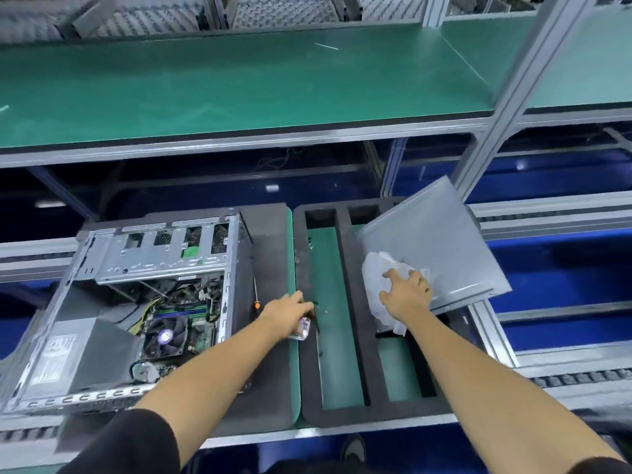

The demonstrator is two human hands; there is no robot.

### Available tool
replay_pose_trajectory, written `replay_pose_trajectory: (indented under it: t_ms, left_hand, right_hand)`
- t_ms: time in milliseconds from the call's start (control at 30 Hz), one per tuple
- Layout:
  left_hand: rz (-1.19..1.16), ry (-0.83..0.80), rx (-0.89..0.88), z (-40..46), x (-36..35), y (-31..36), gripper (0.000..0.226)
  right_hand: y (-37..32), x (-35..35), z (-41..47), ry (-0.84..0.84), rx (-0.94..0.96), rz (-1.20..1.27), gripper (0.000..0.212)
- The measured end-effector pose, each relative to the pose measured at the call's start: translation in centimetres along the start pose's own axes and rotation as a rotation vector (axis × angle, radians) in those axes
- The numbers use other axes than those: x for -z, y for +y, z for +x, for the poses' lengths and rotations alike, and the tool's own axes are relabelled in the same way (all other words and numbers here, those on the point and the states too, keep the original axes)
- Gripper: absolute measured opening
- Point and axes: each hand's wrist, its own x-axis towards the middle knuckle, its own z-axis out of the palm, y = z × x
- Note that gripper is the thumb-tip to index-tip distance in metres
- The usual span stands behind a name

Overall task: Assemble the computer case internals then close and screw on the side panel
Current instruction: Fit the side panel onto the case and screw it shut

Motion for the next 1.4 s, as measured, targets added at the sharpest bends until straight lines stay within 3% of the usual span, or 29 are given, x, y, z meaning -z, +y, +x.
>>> replay_pose_trajectory:
  t_ms: [133, 267, 467, 767, 933, 1067, 1267, 1400]
  left_hand:
    - [-0.017, -0.059, -0.017, 0.8, 0.1, -0.1, 0.046]
    - [-0.162, -0.104, -0.038, 1.9, 0.8, -0.3, 0.034]
    - [-0.268, -0.018, -0.056, 4.8, 1.4, 3.6, 0.036]
    - [0.029, -0.172, 0.001, 7.2, -3.0, 8.2, 0.028]
    - [0.231, -0.098, 0.018, 8.0, -4.1, 9.3, 0.031]
    - [0.260, -0.061, 0.037, 7.4, -4.1, 9.5, 0.038]
    - [0.033, -0.053, 0.070, 5.2, -2.0, 9.5, 0.026]
    - [-0.406, 0.201, 0.149, 3.0, 0.5, 8.9, 0.019]
  right_hand:
    - [0.5, -0.2, 0.3, 0.014, -0.027, -0.008, 0.058]
    - [0.7, -0.1, 0.7, 0.022, -0.026, -0.028, 0.067]
    - [1.6, -0.4, 1.2, -0.082, 0.006, -0.190, 0.043]
    - [2.7, -1.7, 1.8, 0.027, 0.078, -0.346, 0.037]
    - [3.2, -1.7, 1.6, 0.017, 0.079, -0.116, 0.030]
    - [2.9, 0.7, 1.5, 0.115, 0.080, 0.070, 0.035]
    - [0.2, 7.0, 0.9, 0.257, 0.159, 0.071, 0.030]
    - [-4.2, 11.9, 0.6, 0.295, 0.251, 0.061, 0.025]
